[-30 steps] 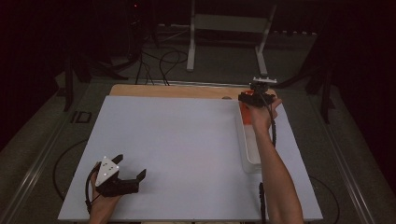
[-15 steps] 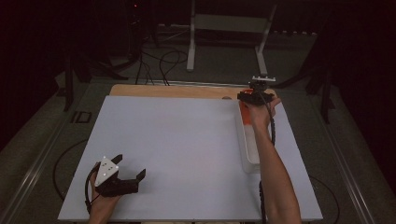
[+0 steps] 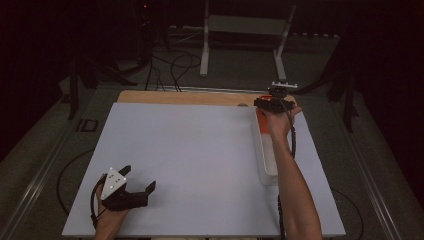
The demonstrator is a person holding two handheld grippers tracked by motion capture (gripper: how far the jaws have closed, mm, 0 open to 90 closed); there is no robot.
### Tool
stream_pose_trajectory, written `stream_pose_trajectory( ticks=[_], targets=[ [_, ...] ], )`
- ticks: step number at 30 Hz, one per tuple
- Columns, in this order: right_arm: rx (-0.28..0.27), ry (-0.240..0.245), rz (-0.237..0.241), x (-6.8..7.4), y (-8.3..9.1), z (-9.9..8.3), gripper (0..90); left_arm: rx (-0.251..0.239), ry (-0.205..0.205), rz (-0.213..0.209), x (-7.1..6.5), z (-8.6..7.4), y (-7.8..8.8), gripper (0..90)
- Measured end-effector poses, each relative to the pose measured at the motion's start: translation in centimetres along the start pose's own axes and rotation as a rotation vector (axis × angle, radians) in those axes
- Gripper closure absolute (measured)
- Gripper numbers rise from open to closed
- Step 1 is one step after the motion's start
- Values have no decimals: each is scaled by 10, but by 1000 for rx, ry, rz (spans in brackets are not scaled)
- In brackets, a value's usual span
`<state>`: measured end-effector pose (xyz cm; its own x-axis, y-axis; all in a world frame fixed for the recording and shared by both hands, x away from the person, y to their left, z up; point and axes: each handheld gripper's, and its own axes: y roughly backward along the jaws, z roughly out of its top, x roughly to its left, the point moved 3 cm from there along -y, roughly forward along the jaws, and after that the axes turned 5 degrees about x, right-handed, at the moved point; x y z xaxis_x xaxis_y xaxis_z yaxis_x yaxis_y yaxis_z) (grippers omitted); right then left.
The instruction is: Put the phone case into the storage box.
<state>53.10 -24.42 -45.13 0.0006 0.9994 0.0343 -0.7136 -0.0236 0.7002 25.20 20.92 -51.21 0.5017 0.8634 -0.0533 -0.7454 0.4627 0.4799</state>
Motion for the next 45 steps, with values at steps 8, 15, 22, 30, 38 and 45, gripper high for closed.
stream_pose_trajectory(
  ticks=[8,15,22,30,38,45],
  targets=[
    [1,25,30,-2,9,1,81,-3,1,2,0,0,0,2],
    [-27,46,54,0,21,2,81,-4,2,3,1,0,1,2],
    [-33,81,80,3,30,-1,82,-7,5,3,1,1,1,2],
    [-41,123,120,3,47,-11,82,-7,4,2,1,1,1,2],
    [-51,168,175,7,66,-21,82,-7,6,3,1,1,1,2],
    [-63,217,232,14,84,-36,83,-6,5,2,1,1,1,2]
  ],
)
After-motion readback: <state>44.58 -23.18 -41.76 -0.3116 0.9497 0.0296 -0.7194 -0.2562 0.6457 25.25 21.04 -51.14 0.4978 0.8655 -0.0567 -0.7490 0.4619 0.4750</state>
